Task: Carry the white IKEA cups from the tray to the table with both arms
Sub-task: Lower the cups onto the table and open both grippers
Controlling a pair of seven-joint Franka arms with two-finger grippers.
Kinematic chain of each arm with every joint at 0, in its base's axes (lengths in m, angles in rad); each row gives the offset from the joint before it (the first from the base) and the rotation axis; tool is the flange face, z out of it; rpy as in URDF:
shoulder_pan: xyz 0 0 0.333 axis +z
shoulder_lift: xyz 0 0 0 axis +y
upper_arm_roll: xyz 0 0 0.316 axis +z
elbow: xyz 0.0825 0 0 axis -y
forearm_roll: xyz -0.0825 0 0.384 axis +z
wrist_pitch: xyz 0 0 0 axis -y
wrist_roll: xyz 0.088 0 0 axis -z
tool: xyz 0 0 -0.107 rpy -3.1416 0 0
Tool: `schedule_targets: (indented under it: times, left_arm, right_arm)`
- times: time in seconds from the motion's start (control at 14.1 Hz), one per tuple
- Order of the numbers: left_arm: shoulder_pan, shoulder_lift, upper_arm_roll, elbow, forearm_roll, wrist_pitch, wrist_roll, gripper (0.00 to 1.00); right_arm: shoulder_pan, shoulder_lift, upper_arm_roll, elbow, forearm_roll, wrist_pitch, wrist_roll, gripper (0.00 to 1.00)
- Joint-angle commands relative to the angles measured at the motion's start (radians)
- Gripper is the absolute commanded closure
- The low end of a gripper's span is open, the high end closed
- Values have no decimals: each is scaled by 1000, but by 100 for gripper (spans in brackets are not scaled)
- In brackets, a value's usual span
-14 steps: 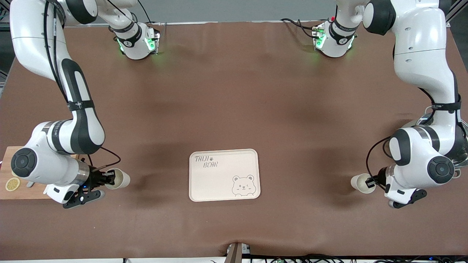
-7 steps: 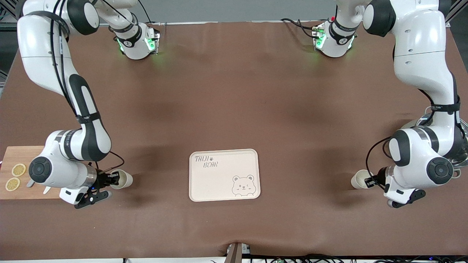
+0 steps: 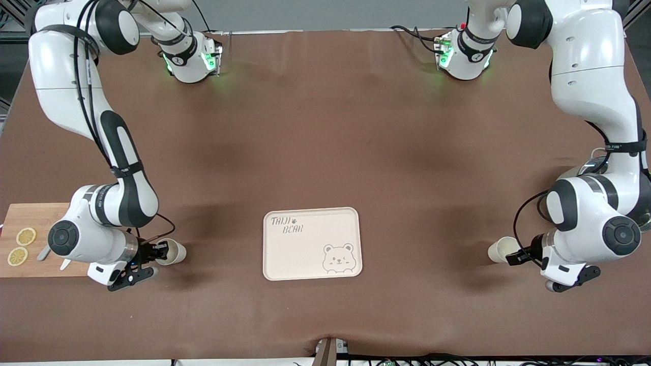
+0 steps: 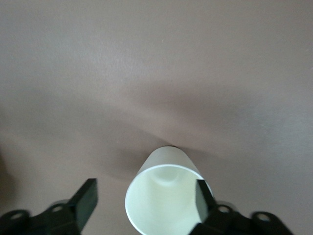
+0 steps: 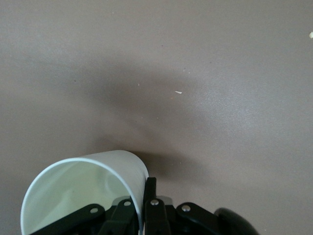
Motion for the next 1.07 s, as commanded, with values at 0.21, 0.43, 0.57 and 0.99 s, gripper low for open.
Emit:
schedule_targets:
  times: [0.21,0.43,0.57,0.99]
  left_arm:
    - [3,-163,-5,-23,-9,-31,76,0]
    - [5,-237,-4,-23,-9,-116,163,0]
    - [6,-281,-4,-23,-10,-174,199,0]
    - [-4,-419,-13,-23,-6,-324,227,0]
  right_arm:
    - [-18,3,17,-1,-3,10,-9,16]
    - [-23,3,17,4,2,10,-9,0]
    - [-23,0,19,9,3,2,-5,0]
    - [-21,-36,20,33,3,-86,9,0]
